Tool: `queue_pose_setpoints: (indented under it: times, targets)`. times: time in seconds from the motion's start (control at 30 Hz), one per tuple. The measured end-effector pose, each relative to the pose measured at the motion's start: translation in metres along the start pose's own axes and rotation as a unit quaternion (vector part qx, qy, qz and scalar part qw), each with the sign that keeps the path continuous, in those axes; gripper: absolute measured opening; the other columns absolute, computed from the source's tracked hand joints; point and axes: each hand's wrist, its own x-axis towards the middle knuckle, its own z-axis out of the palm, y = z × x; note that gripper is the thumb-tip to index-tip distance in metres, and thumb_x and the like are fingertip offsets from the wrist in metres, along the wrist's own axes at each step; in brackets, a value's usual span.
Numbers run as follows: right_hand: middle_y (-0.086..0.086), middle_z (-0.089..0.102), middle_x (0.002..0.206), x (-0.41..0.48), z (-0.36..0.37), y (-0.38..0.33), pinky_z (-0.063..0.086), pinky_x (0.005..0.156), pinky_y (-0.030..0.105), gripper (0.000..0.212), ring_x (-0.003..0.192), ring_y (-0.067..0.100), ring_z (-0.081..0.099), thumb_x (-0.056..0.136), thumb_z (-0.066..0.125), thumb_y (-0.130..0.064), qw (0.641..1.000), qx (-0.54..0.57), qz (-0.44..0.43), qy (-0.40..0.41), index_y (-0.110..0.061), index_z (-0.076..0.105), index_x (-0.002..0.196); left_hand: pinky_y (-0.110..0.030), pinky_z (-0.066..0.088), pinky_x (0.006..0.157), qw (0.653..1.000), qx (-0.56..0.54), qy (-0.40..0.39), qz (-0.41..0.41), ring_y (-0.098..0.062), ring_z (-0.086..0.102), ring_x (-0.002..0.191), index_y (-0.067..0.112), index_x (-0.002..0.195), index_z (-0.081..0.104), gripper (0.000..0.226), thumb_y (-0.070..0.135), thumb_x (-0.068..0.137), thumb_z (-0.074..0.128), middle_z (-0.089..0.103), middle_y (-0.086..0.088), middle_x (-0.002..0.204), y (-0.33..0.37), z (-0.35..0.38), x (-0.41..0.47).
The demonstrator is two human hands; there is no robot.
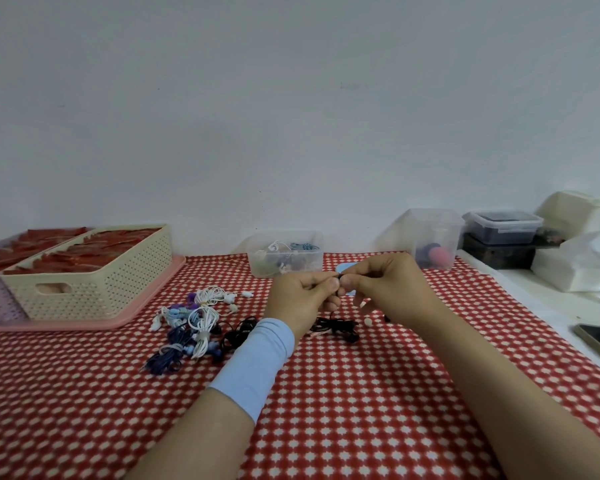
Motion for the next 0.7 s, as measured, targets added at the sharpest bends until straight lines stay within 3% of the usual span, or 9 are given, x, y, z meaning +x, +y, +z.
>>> queue_pose_setpoints:
  times: [0.13,0.33,0.47,0.7]
  targets:
    - [0.012,0.076,0.080,-0.0007,0.0018,0.0026,0.062,0.058,0.037,0.008,0.063,0.012,0.066,0.089,0.075,-0.013,0.996,0.065,0.056,-0.027,-0.007,0.079,0.088,-0.018,0.055,0.063,0.994,0.090,0.018,0.063,-0.008,0.067,0.061,0.013,0.100,0.077,0.016,0.006,0.090,0.067,0.075,0.002,0.074,0.0007,-0.0013,-0.0001]
    - [0.012,0.068,0.084,-0.0016,-0.0009,0.0085,0.059,0.059,0.034,0.016,0.068,0.013,0.059,0.092,0.071,-0.015,0.975,0.145,0.151,-0.079,0.000,0.077,0.093,-0.014,0.055,0.065,0.977,0.180,0.004,0.117,-0.004,0.068,0.060,0.015,0.104,0.077,0.018,0.010,0.088,0.071,0.073,0.008,0.074,0.0028,-0.0026,-0.0018]
    - [0.006,0.069,0.085,-0.0005,-0.0002,0.0070,0.057,0.057,0.032,0.017,0.066,0.013,0.059,0.094,0.068,-0.014,0.965,0.176,0.167,-0.100,0.001,0.075,0.098,-0.015,0.055,0.062,0.983,0.154,0.003,0.097,-0.006,0.068,0.059,0.017,0.103,0.077,0.017,0.009,0.090,0.069,0.071,0.010,0.070,0.0016,-0.0026,-0.0016]
    - [0.016,0.075,0.098,0.0000,0.0012,0.0038,0.055,0.056,0.029,0.015,0.064,0.015,0.058,0.093,0.068,-0.012,0.966,0.176,0.161,-0.100,-0.001,0.077,0.098,-0.018,0.055,0.059,0.991,0.115,0.005,0.062,-0.007,0.067,0.058,0.015,0.106,0.075,0.019,0.007,0.091,0.066,0.073,0.001,0.074,-0.0034,-0.0056,0.0007]
